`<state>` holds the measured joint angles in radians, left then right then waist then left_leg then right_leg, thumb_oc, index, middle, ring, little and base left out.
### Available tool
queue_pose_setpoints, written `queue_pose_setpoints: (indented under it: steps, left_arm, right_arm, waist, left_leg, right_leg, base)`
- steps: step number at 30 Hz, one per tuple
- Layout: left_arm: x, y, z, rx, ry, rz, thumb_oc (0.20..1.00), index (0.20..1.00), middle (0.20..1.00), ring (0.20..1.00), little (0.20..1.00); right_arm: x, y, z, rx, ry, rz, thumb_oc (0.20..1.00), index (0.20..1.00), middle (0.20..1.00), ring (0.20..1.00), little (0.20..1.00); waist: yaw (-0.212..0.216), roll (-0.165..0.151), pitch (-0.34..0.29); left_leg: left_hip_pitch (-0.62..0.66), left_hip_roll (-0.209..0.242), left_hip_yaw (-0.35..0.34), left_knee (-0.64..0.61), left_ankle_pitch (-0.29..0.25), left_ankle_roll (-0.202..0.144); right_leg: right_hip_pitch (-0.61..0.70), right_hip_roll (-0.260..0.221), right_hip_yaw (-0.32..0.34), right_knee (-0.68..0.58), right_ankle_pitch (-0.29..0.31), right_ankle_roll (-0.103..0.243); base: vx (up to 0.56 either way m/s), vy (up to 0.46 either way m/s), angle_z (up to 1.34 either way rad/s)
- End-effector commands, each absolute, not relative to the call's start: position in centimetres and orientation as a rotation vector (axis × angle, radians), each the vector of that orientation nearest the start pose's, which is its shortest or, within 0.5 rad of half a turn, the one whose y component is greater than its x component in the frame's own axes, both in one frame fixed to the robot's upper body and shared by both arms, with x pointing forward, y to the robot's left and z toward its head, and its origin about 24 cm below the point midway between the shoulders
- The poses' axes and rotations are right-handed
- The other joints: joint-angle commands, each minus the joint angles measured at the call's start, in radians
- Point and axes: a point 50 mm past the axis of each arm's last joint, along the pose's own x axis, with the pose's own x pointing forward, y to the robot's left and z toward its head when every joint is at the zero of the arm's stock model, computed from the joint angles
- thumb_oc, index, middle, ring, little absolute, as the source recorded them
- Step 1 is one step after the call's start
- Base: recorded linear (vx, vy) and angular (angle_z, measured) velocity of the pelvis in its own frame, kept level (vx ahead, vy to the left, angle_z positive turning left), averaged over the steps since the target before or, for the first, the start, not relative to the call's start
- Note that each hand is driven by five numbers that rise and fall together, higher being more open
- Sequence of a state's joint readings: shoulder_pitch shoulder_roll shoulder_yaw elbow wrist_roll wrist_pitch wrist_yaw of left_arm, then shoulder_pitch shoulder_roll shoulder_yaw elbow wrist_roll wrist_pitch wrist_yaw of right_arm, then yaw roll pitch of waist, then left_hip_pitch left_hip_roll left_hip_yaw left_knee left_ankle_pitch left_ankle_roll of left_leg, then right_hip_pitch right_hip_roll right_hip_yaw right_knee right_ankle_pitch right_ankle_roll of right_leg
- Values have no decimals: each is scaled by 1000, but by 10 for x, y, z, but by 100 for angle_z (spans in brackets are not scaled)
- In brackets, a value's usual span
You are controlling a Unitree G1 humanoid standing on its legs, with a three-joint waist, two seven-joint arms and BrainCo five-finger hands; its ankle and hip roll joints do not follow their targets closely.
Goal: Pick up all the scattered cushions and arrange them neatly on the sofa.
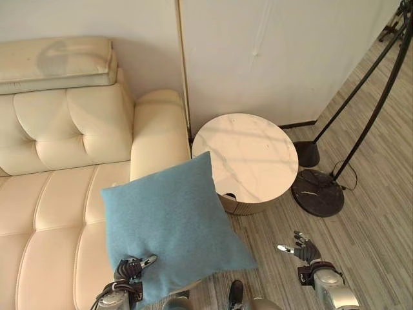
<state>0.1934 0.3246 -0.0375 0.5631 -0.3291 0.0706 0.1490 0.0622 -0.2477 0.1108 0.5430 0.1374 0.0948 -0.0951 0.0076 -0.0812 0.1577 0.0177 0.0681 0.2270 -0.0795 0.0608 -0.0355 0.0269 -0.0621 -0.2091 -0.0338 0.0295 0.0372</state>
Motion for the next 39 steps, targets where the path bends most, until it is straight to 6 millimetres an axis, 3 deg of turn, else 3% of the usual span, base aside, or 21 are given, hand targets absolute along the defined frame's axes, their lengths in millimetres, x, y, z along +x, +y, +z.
queue_pose_setpoints:
  steps: [1,8,12,13,16,20,25,30,39]
  left_arm:
    - [171,259,-83,50,652,363,1000,1000,1000,1000,1000]
    - [167,267,-80,39,626,445,1000,1000,1000,1000,1000]
    - [166,278,-72,50,589,520,1000,1000,1000,1000,1000]
    - [168,283,-68,51,564,563,1000,1000,1000,1000,1000]
    - [167,290,-61,45,514,625,1000,1000,1000,1000,1000]
    - [169,296,-56,33,473,695,1000,1000,1000,1000,1000]
    - [158,304,-64,16,524,746,1000,1000,1000,1000,1000]
    - [165,312,-66,3,556,739,1000,1000,1000,1000,1000]
    - [180,317,-64,10,565,706,1000,1000,1000,1000,1000]
  right_arm:
    - [187,-218,-86,-209,671,-96,1000,1000,1000,1000,1000]
    - [188,-214,-85,-185,662,-114,1000,1000,1000,1000,1000]
    - [187,-211,-86,-163,658,-130,1000,1000,1000,1000,1000]
    - [189,-210,-83,-162,639,-139,1000,1000,1000,1000,1000]
    - [193,-212,-78,-168,605,-155,1000,1000,1000,1000,1000]
    - [200,-220,-69,-193,558,-186,1000,1000,1000,1000,1000]
    - [217,-237,-44,-284,460,-203,1000,1000,1000,1000,1000]
    - [236,-251,-26,-384,413,-201,1000,1000,1000,1000,1000]
    - [256,-241,-17,-412,386,-138,1000,1000,1000,1000,1000]
  waist:
    - [-23,5,-41]
    - [-8,-7,-39]
    - [-2,-5,-16]
    - [-4,2,-6]
    - [0,-2,4]
    - [-5,-10,9]
    - [9,-23,-23]
    - [11,-25,-40]
    - [13,-29,-48]
  left_leg:
    - [-34,35,-36,4,-31,-16]
    - [-42,-7,-57,5,-52,8]
    - [-35,-21,-72,0,-58,24]
    - [-33,-21,-77,-6,-57,25]
    - [-28,-34,-87,-8,-55,23]
    - [-30,-48,-122,-8,-52,21]
    - [-33,-44,-129,-8,-55,12]
    - [-17,-38,-146,-8,-59,6]
    - [-5,-32,-156,-8,-65,-3]
  right_leg:
    - [6,-89,6,-3,-74,100]
    - [-7,-125,4,27,-64,124]
    - [-67,-140,17,164,-59,132]
    - [-105,-114,41,209,-67,129]
    - [-127,-58,71,154,-82,106]
    - [-127,-25,130,94,-77,96]
    - [-65,-26,100,19,-69,85]
    - [-27,-28,73,-4,-71,82]
    - [-3,-29,55,-18,-79,81]
  base:
    - [-18,153,4]
    - [-12,112,-1]
    - [-22,100,6]
    - [-5,75,11]
    - [29,18,4]
    - [30,-24,26]
    - [62,-80,21]
    - [66,-45,17]
    - [48,-12,6]
